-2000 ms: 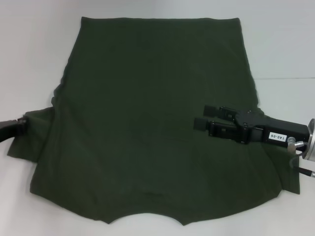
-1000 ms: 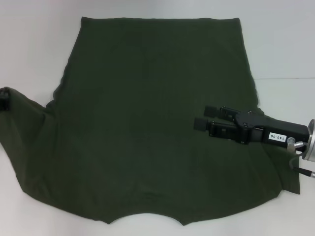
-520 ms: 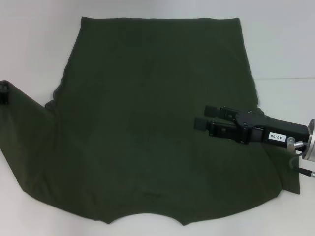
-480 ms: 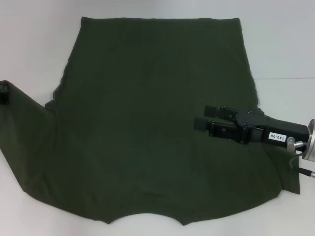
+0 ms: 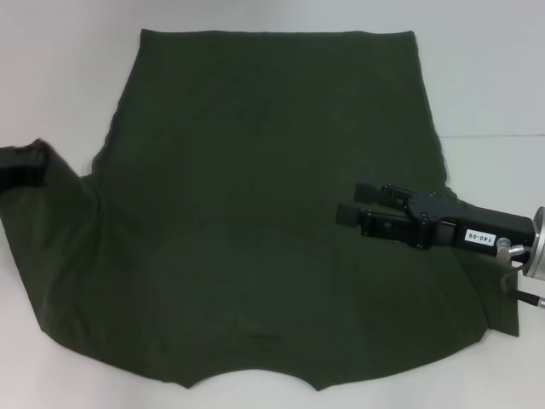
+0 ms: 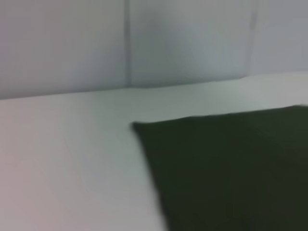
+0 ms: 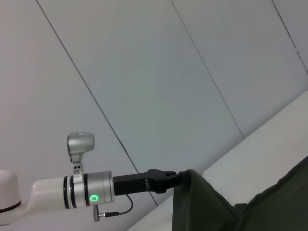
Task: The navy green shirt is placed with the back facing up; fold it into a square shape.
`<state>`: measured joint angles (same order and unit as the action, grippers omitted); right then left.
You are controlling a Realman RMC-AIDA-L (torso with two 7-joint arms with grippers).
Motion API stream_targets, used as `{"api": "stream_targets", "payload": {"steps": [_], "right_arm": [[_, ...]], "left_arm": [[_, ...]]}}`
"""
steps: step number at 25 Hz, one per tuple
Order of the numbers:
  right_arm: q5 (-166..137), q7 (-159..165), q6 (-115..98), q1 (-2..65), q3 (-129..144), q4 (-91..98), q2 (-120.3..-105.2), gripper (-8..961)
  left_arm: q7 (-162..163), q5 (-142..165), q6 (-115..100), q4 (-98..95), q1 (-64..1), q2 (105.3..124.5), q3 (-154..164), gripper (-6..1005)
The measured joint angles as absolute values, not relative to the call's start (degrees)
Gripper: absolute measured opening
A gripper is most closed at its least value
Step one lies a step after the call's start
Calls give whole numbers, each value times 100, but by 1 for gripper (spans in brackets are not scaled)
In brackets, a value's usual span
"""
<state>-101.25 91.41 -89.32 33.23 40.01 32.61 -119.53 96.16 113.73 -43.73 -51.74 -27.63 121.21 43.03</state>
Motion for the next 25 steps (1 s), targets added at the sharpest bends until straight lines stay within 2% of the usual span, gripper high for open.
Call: {"api": "stream_targets", "payload": {"steps": [5,11,17,21,24,25], "right_arm": [[-10125,9140,-8941,3315,4003,3261,-11952,907],[-10124,9208,-8971,3249,3806,3260,-11933,907],[-9779,9539,-9018,2977,2919,3292,-11809,906],[-9495,9665,-9065,2811,2674,3255,-11673,906],[-9460,9770,-9090,2778,2633,3252,-11600,906],[-9469,9830,-9085,2777,2635,3252,-11578,906]], "left_arm": [[9834,11370,-5304,-5766,-2601,12388,4329,10],[10350,11213,-6025,-5528,-2678,12420,4514,12],[10412,10441,-6433,-4806,-2830,12397,4573,15],[10442,10211,-6729,-4541,-2900,12396,4570,120],[10427,10108,-6827,-4552,-2852,12391,4543,326],[10425,10069,-6852,-4564,-2827,12383,4534,359]]}}
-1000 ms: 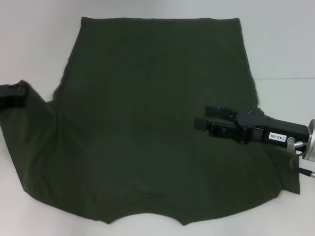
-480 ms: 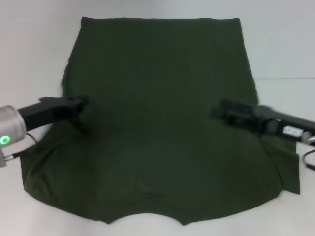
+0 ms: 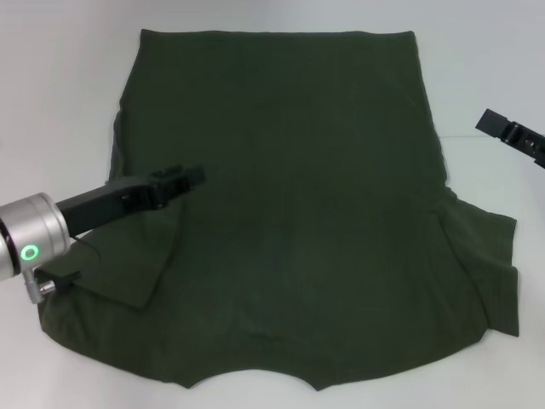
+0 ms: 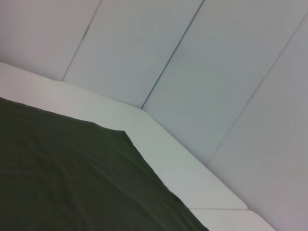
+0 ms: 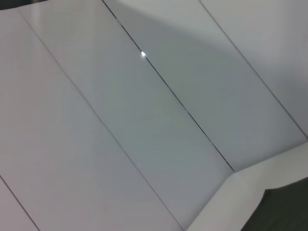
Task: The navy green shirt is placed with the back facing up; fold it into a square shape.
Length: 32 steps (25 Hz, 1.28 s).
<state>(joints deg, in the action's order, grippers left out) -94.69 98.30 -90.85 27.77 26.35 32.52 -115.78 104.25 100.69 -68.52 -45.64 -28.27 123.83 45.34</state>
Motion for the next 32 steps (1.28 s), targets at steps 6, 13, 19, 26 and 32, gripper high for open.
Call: {"api": "stream_targets", "payload": {"steps": [6,13,19,26,32], "right_arm": [[-9673,10333,-8962,2805,2734,3258,-11419,906],[-10222,10874,-8836,2913,2743,3258,-11264,906],[-10396,11086,-8760,3007,2756,3259,-11241,905],[-10427,11107,-8705,3073,2773,3261,-11273,905],[-10428,11384,-8510,3043,3211,3261,-11226,905]], "left_arm": [[10360,10062,-6943,-4679,-2637,12305,4543,549],[10032,10081,-6980,-4723,-2341,12193,4566,699],[9304,10377,-6888,-4744,-2153,12203,4562,832],[9149,10804,-6787,-4788,-2103,12257,4548,878],[9146,10772,-7265,-4792,-2166,12292,4556,877]]}}
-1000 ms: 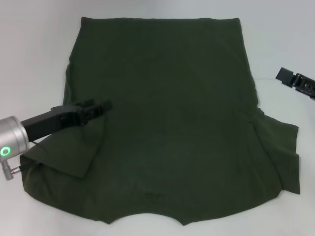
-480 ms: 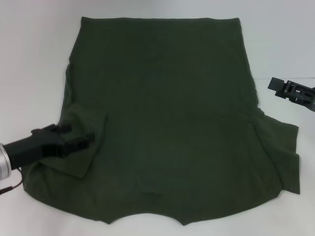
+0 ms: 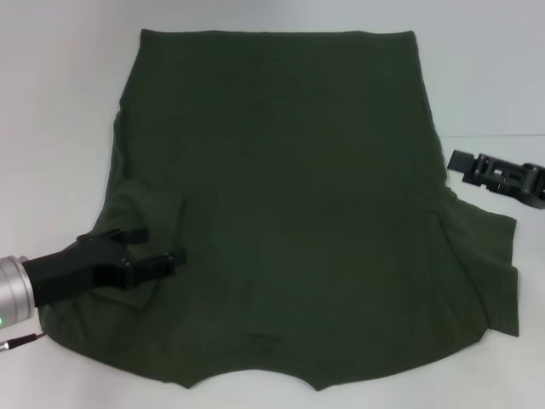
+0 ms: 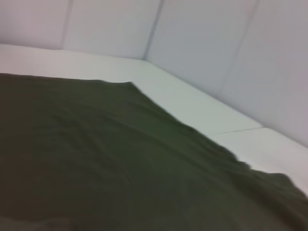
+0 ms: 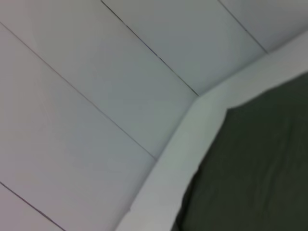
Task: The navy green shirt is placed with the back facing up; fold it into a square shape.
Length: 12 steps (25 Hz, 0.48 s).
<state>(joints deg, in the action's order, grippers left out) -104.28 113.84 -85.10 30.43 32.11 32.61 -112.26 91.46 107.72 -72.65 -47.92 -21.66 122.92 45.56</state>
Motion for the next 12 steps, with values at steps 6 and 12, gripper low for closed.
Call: {"api": "stream_targets", "payload": {"steps": [6,12], "right_arm": [[-10428,11456,-8453,2943,3343,3265,-11199,905],[-10425,11449,-8452,2936,3347,3263,-11173,904]], "left_arm": [[9144,10767,-7432,-4792,-2237,12331,4569,877],[9141,10767,-7439,-4795,-2240,12362,4545,878]]}}
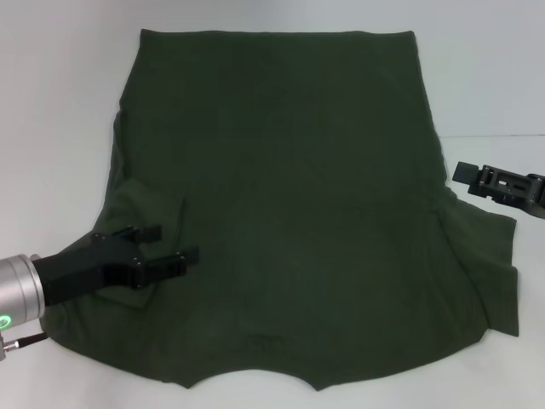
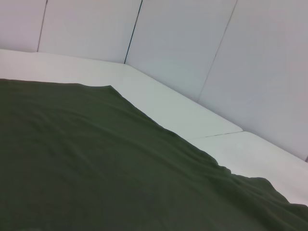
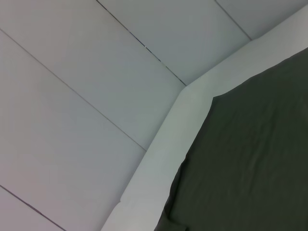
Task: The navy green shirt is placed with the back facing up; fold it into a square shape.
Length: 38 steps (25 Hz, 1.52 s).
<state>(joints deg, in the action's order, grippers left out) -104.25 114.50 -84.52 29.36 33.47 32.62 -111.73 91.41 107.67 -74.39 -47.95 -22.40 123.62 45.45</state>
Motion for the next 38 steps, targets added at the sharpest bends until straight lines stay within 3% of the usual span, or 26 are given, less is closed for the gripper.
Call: {"api": "stream_targets", "payload": {"steps": [18,27,38], "right_arm": [[-10423,11417,-8266,2939,3348,3260,-11219,904],[-10423,11417,-8220,2980,3344,3260,-11232,903],[-10423,11408,-8125,3025,3347,3252,-11250,903]], "left_arm": [[9012,10820,-6835,-4867,-1959,12214,4555,877],[8338,11253,-6807,-4938,-1999,12388,4663,878],[8316,11425,-6094,-4903,-1970,12401,5134,878]]}}
